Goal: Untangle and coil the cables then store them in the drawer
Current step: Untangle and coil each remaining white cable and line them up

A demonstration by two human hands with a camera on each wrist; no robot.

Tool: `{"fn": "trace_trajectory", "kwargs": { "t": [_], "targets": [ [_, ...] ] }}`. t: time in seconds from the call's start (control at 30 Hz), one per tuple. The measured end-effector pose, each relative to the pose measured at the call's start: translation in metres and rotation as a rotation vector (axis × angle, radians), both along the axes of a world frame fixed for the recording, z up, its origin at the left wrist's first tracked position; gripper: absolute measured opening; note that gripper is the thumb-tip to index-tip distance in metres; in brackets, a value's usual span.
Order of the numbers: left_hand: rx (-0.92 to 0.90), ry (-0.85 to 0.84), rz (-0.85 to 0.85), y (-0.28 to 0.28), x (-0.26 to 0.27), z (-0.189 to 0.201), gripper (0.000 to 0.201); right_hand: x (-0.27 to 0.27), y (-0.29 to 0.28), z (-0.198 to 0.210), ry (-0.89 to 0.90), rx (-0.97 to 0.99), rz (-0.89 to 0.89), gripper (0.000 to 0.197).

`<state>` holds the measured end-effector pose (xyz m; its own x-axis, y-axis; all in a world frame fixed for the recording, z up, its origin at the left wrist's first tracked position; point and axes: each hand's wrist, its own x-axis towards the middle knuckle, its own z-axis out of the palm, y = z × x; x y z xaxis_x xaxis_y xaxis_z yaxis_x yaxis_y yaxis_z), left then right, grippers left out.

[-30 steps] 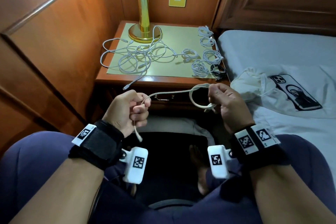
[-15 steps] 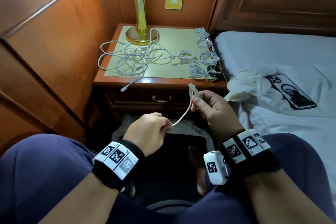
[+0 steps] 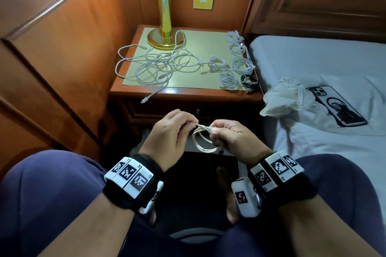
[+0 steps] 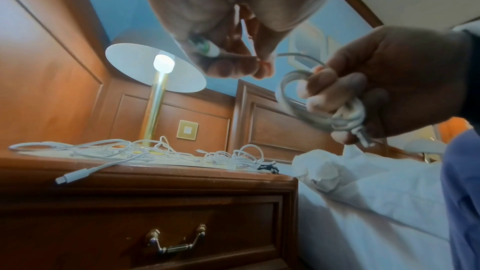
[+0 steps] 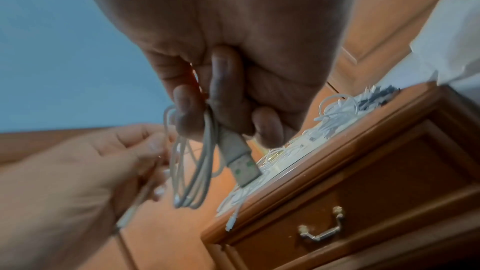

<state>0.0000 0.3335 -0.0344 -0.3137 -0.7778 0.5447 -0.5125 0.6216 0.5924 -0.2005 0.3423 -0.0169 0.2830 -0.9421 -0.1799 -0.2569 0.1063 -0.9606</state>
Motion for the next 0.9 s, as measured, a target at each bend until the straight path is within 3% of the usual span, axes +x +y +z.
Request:
{"fn": "trace_trajectory", "kwargs": {
  "t": [0.13,0.23,0.37,0.5,0.6,0.77,0.83,0.9],
  "targets": [
    [-0.037,0.011,0.129,-0.005,0.003,-0.004,0.015,0.002,0.004,0.008,-0.225,0.102,0.025,0.016],
    [0.023,0.073,0.136,-0.005,0.001,-0.004,0.012,0.004,0.006,0.008,-0.326,0.158,0.037,0.015],
    [0.450,0.251,0.128,0.001,-0.003,0.000,0.010,0.005,0.007,0.006,-0.330,0.152,0.028,0.019],
    [0.750,0.526,-0.021,0.004,-0.010,0.001,0.043,0.006,0.008,0.005,-0.321,0.155,-0.001,0.022],
    [0.697,0.496,-0.015,0.011,-0.015,0.002,0.055,0.007,0.008,0.006,-0.343,0.163,-0.031,0.023],
    [0.377,0.259,0.102,0.012,-0.009,0.001,0.025,0.002,0.004,0.004,-0.320,0.142,-0.125,0.025],
    [0.450,0.281,0.068,0.010,-0.009,-0.002,0.022,0.002,0.003,0.005,-0.331,0.160,-0.147,0.032],
    [0.637,0.455,-0.059,0.011,-0.014,-0.003,0.018,0.004,0.003,0.006,-0.339,0.175,-0.159,0.035]
  ]
}}
